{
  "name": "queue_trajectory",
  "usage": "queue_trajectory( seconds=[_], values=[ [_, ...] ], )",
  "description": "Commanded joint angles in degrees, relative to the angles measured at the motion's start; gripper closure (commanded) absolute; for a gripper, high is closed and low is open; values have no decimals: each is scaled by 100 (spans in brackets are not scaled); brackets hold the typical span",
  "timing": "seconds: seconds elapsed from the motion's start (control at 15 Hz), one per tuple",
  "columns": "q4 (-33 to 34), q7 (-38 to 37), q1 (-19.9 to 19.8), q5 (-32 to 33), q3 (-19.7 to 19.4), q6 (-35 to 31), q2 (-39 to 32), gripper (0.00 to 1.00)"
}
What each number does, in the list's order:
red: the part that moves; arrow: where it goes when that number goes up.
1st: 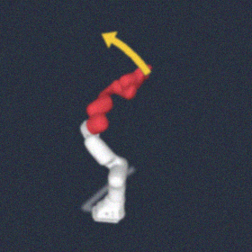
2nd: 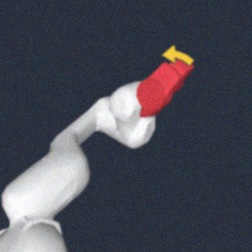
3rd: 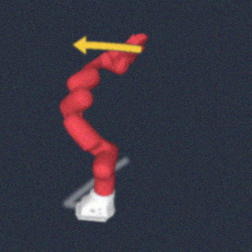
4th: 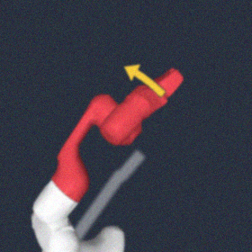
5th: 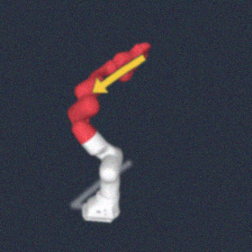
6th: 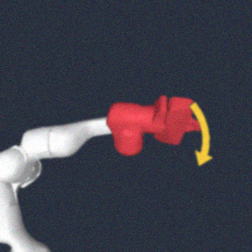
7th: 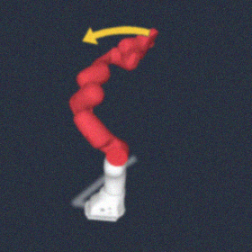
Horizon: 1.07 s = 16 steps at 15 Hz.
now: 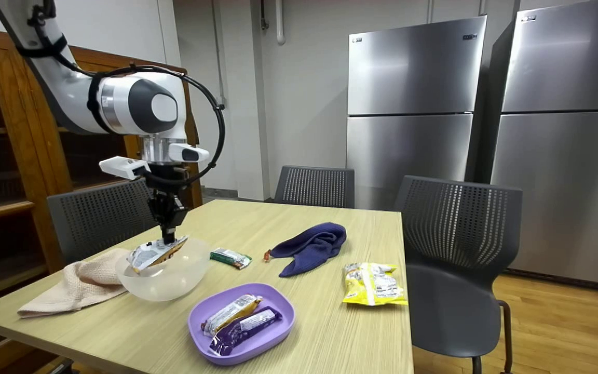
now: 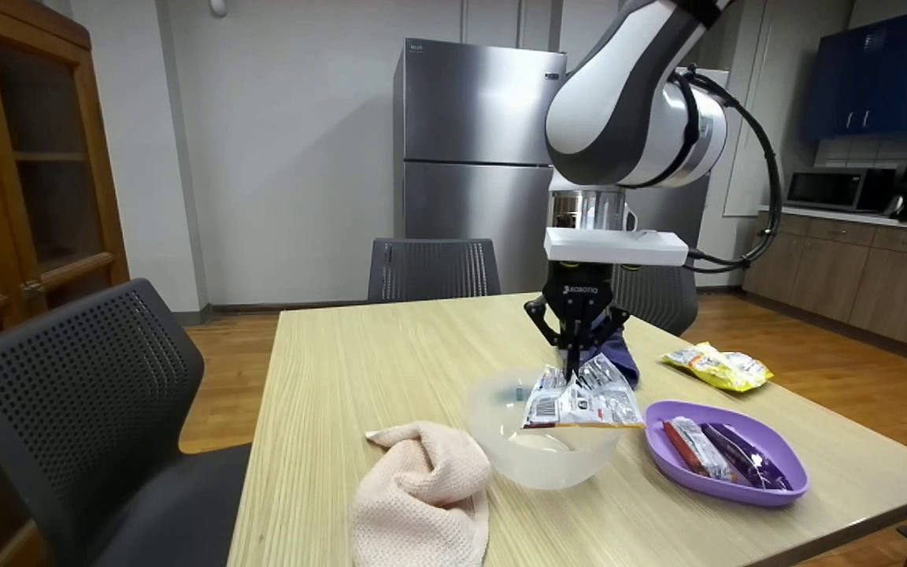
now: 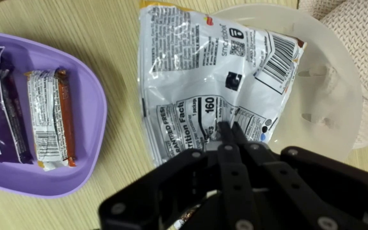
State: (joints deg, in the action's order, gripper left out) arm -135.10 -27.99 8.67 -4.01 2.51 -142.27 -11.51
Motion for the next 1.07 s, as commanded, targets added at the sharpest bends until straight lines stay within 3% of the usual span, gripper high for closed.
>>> queue_trajectory(
  seconds=[0.0, 0.33, 0.4, 0.47, 0.67, 1.0],
  values=[
    [57, -173, 93, 165, -4, -131, -101, 100],
    [228, -285, 166, 248, -48, -179, -274, 100],
    [269, -331, 176, 276, -63, -122, -300, 94],
    [280, -346, 183, 319, -79, -97, -307, 72],
    [261, -270, 145, 284, -88, -98, -250, 62],
    [198, -157, 8, 218, -224, -50, -74, 24]
  ],
)
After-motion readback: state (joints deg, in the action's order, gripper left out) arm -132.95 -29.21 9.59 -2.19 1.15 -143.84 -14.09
